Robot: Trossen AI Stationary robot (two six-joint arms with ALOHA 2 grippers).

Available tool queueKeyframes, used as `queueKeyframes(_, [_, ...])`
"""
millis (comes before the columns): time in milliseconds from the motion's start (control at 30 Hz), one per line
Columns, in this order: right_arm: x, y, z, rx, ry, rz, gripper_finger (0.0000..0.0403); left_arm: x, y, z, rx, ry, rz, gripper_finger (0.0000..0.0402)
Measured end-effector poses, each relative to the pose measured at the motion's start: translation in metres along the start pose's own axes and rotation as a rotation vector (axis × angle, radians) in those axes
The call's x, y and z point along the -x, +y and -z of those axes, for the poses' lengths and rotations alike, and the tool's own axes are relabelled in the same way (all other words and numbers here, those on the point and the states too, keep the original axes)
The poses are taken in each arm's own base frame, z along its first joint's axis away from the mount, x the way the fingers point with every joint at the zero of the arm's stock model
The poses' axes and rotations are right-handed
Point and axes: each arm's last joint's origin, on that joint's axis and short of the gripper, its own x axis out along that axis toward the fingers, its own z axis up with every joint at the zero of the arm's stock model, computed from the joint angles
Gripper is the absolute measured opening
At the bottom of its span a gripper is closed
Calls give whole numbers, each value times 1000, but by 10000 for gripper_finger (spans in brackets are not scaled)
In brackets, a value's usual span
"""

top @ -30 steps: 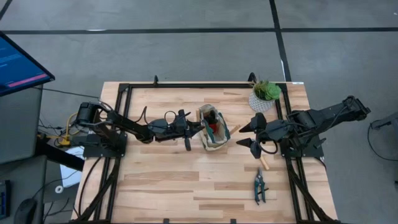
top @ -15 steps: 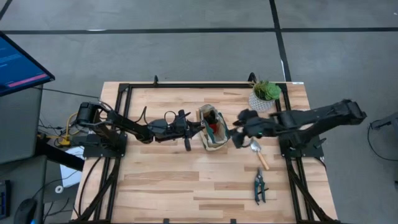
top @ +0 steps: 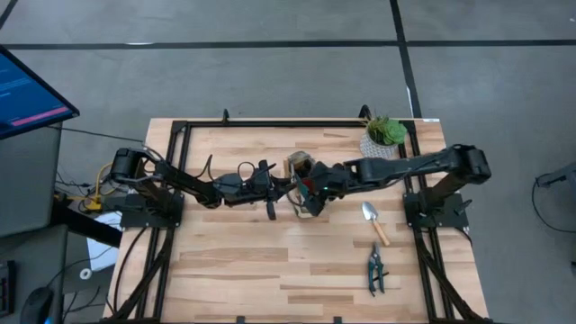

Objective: Pick & Place Garden tools in Gardening bag
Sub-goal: Put the brown trowel into the gardening bag

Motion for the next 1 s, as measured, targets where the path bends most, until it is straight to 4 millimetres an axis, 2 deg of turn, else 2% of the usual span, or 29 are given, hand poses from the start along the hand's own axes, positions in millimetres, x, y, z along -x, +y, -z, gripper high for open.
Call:
queueKeyframes(267, [-17,0,-2,5,58,21,269,0,0,0,-8,0,-2,10])
queueKeyframes(367, [-20,-2,-2,0,91,13,254,0,0,0,-9,1,-3,10])
queueKeyframes(500, [-20,-3,-3,-8,84,18,201,0,0,0,-10,1,-3,10])
queueKeyframes(833, [-19,-4,-5,15,73,12,19,0,0,0,-7,1,-3,10])
queueKeyframes(900, [-20,-4,-5,22,75,14,6,0,0,0,-8,1,-3,10])
queueKeyframes(1000, [-20,-4,-5,21,72,12,12,0,0,0,-7,1,-3,10])
